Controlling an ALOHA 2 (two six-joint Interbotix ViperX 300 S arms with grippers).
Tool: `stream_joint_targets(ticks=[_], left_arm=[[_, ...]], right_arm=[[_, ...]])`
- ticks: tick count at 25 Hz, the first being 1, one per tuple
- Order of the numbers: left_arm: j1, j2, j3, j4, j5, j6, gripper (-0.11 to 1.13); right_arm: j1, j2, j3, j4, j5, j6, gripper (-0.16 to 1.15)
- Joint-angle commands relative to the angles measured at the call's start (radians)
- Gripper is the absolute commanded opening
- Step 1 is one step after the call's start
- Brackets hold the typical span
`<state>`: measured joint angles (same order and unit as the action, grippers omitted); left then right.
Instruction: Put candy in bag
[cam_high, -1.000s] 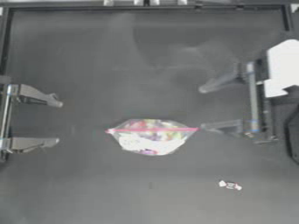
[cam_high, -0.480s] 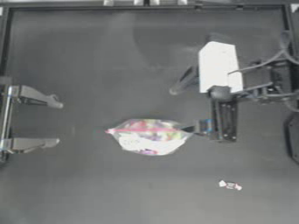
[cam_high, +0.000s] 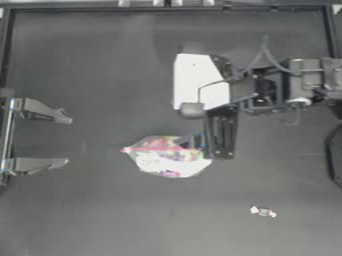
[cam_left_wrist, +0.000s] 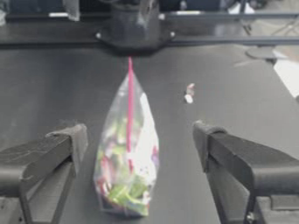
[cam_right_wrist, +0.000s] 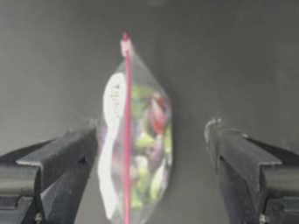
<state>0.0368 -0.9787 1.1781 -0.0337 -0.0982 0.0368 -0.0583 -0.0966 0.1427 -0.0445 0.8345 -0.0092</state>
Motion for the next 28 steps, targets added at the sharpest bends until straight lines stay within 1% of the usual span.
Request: stream_joint_targets(ticks=[1,12,18,28], left_arm=[[0.002,0.014,-0.009,-0.002,-0.003,0.0,1.01],[0.002,0.018,-0.006,-0.002,-0.003,-0.002,1.01],[0.002,0.02,-0.002,-0.002,-0.003,0.0,1.01],[0.002,0.018,0.008,0.0,-0.003,-0.002,1.01]], right_arm=[[0.012,0.038,-0.074,0.002,0.028,-0.002,1.0],[0.048,0.155,-0.183,0.018,0.097,-0.012,1.0],[0.048,0.204,-0.227,0.021,0.098,-0.026,1.0],[0.048,0.304,-0.331,0.021,0.166,-0.052,0.98]])
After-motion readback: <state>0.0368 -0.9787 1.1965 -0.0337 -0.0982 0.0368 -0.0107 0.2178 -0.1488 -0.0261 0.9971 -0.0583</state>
